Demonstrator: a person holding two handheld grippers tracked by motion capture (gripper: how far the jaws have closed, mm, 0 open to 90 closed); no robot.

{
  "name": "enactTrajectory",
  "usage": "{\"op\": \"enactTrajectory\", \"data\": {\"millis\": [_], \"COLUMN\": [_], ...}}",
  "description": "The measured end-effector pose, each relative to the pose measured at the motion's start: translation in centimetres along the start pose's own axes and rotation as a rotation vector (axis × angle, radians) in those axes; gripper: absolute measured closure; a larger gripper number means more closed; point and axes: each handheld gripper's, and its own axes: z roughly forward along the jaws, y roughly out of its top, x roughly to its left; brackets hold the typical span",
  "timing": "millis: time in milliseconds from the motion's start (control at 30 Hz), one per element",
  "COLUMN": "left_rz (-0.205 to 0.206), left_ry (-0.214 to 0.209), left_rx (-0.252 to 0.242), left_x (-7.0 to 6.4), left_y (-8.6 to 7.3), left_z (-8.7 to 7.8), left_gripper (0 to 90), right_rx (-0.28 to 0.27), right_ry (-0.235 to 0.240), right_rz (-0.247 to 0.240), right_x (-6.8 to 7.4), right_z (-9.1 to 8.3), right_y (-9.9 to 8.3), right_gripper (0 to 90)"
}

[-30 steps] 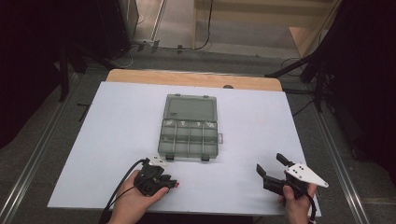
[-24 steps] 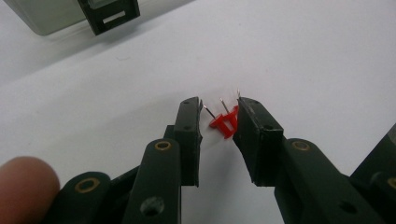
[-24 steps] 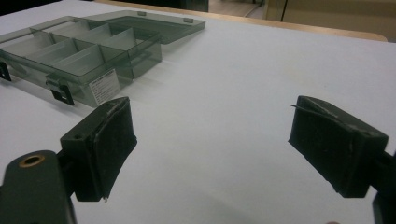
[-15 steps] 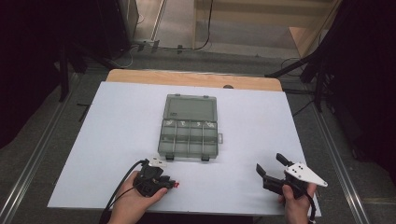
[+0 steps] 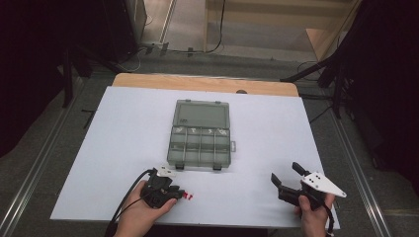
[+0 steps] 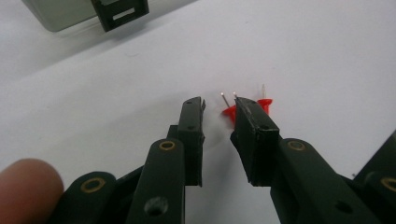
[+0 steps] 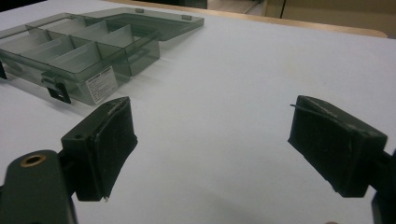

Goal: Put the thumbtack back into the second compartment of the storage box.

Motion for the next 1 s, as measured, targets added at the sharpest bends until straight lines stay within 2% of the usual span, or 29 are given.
{"op": "enactTrajectory", "data": {"millis": [233, 267, 400, 667, 833, 867, 1000], "left_rz": [-0.016, -0.026, -0.026, -0.029, -0.025, -0.022, -0.027], "left_ry": [-0.033, -0.030, -0.018, -0.030, -0.009, 0.000, -0.001], "left_rx": [-0.004, -0.015, -0.016, -0.004, -0.001, 0.001, -0.001], "left_x": [-0.15, -0.19, -0.08, -0.18, -0.17, -0.12, 0.08], "left_y": [0.21, 0.27, 0.40, 0.30, 0.23, 0.19, 0.08], "left_z": [0.25, 0.30, 0.33, 0.57, 0.61, 0.58, 0.55], "left_gripper": [72.2, 72.2, 72.1, 72.1, 72.3, 74.5, 75.3], "right_rx": [0.004, 0.003, 0.000, 0.003, 0.001, 0.001, 0.000], "right_ry": [-0.002, -0.002, -0.003, -0.002, -0.004, -0.004, -0.004], "right_rz": [0.000, 0.000, -0.001, 0.004, 0.005, 0.005, 0.003], "right_x": [0.03, 0.02, -0.06, -0.11, -0.12, -0.13, -0.17], "right_z": [0.04, 0.04, 0.05, 0.00, -0.01, -0.02, 0.00], "right_y": [-0.02, -0.02, -0.05, -0.06, -0.06, -0.06, -0.07], "right_gripper": [14.5, 14.5, 14.5, 14.5, 14.5, 14.5, 14.5]}}
